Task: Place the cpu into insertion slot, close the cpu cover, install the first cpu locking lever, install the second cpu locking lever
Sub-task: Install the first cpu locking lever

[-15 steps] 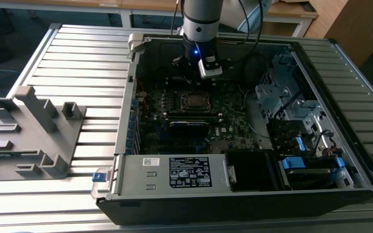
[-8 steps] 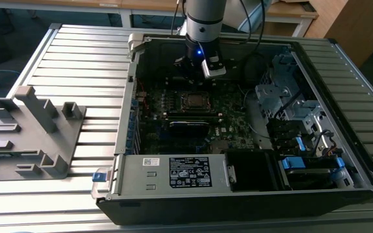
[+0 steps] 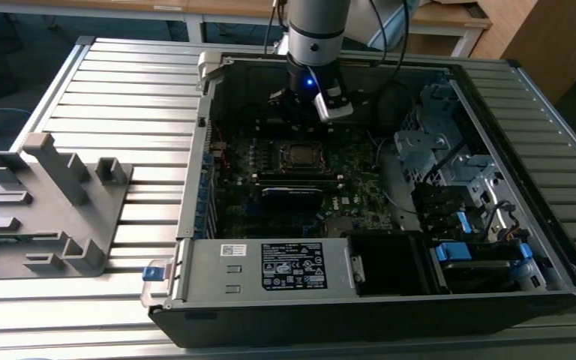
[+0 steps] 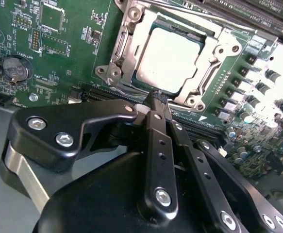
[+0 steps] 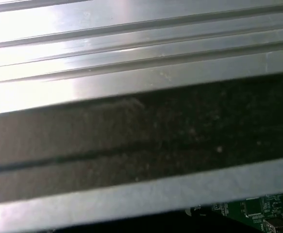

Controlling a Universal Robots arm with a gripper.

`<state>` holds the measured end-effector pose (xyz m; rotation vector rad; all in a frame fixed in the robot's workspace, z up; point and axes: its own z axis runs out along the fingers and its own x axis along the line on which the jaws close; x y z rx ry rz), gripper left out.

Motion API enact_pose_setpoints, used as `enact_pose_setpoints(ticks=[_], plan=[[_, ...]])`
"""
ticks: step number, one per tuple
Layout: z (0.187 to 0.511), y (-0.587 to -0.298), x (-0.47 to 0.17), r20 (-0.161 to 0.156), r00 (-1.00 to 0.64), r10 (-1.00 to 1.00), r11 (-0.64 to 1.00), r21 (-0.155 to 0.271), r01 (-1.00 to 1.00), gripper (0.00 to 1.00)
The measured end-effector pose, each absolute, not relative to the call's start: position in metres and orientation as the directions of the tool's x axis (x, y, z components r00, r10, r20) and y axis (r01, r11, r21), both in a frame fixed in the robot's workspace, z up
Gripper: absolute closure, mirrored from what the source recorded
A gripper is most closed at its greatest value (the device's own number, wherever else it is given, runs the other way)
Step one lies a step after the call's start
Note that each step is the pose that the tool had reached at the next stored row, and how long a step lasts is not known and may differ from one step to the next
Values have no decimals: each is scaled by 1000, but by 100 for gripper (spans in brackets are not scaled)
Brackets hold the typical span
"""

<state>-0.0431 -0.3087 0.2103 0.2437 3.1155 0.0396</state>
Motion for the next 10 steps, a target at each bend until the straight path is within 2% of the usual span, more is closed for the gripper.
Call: enact_pose_setpoints(ticks=[10], plan=[[210, -322, -43, -14, -990, 141, 990, 26, 141, 89]])
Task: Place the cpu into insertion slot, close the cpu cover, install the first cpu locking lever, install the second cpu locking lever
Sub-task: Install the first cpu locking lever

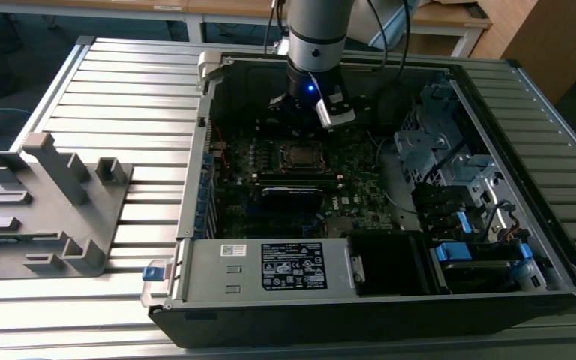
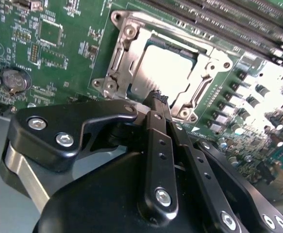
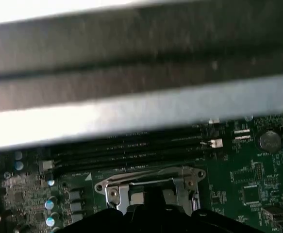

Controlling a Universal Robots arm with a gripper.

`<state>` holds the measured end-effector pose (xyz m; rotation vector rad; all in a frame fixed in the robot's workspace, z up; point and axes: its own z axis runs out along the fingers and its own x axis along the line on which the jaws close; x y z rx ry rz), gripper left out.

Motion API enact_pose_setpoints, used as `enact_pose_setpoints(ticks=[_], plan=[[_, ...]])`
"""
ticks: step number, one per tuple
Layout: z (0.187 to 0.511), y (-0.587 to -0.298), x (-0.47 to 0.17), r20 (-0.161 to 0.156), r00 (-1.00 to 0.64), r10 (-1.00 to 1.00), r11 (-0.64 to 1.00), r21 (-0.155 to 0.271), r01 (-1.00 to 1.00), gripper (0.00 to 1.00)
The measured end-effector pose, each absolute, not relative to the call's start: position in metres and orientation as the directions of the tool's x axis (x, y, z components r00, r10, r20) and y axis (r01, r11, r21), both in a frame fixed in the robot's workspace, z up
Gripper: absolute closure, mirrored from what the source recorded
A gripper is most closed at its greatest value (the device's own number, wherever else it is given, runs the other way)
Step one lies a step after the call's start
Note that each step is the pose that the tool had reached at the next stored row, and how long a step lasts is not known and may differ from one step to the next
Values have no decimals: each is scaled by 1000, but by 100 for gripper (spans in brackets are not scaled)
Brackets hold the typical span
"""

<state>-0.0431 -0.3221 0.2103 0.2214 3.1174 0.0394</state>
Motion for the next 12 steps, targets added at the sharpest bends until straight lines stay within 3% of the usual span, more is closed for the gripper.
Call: enact_pose_setpoints(ticks=[12], plan=[[210, -336, -43, -14, -991, 134, 991, 25, 134, 89]])
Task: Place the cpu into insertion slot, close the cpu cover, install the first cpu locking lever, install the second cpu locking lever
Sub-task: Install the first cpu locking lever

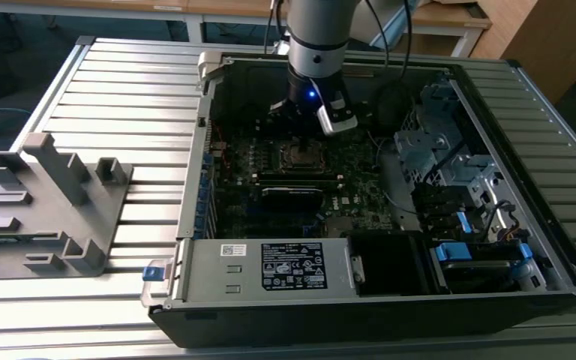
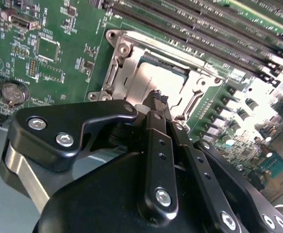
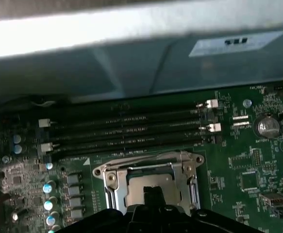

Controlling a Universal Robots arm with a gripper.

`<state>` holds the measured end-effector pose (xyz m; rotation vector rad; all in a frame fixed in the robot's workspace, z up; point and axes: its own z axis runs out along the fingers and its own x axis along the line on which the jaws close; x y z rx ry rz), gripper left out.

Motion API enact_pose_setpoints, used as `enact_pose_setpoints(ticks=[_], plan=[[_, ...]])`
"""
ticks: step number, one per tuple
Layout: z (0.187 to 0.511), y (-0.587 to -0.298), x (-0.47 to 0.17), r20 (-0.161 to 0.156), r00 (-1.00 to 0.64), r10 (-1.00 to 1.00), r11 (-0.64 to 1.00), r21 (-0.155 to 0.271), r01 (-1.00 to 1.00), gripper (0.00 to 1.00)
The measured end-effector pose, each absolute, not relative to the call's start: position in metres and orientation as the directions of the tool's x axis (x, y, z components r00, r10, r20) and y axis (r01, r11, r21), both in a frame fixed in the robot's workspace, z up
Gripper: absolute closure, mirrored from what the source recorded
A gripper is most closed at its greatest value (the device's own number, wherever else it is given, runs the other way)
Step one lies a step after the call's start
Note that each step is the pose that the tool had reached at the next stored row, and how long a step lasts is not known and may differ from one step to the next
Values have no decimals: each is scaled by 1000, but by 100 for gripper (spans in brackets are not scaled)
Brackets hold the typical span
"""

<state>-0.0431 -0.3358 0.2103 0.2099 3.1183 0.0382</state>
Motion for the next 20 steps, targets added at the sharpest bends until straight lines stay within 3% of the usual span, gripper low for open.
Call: enact_pose_setpoints(ticks=[20], plan=[[215, -340, -43, -15, -1000, -2, 1000, 26, -3, 89]])
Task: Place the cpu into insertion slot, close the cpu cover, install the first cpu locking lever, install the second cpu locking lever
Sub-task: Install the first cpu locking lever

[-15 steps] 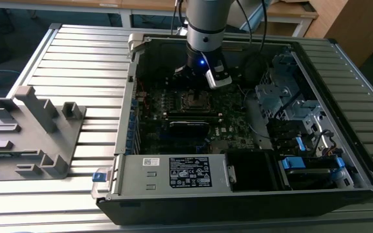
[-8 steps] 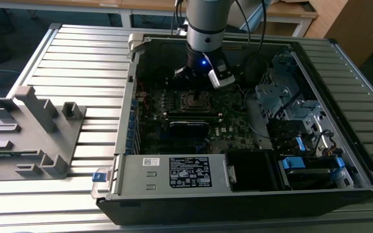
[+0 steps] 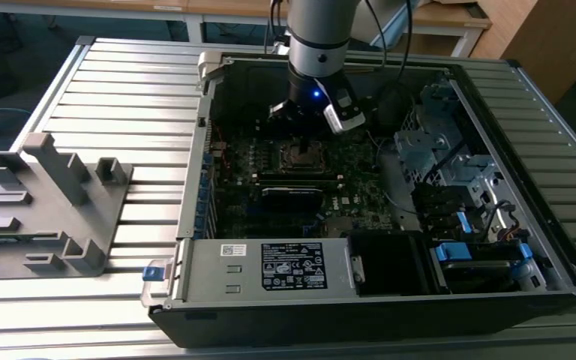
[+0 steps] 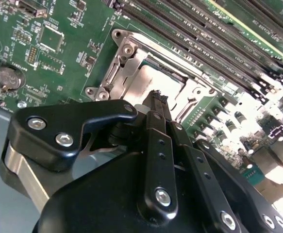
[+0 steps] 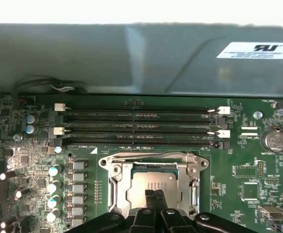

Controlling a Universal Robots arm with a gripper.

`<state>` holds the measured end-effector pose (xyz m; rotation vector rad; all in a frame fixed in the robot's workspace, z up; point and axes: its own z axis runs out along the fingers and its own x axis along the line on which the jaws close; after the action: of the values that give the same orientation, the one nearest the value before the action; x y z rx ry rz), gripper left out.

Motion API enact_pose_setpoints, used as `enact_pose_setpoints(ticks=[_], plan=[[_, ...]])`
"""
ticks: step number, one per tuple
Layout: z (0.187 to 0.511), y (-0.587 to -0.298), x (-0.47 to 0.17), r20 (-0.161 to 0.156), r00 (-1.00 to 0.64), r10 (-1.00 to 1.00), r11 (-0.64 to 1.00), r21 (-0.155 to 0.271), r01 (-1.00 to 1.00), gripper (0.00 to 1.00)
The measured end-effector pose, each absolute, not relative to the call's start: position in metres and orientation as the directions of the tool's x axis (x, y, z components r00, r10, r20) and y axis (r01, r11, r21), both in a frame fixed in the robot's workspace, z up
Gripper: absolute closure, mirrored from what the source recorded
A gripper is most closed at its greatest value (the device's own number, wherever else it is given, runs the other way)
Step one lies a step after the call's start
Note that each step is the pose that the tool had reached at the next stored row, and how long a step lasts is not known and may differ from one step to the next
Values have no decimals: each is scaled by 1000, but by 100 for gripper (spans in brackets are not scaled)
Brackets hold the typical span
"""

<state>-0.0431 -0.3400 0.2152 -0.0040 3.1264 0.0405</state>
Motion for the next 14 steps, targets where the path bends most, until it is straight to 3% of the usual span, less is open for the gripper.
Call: enact_pose_setpoints(ticks=[14], plan=[[219, -340, -44, -15, -1000, -3, 1000, 26, -3, 89]])
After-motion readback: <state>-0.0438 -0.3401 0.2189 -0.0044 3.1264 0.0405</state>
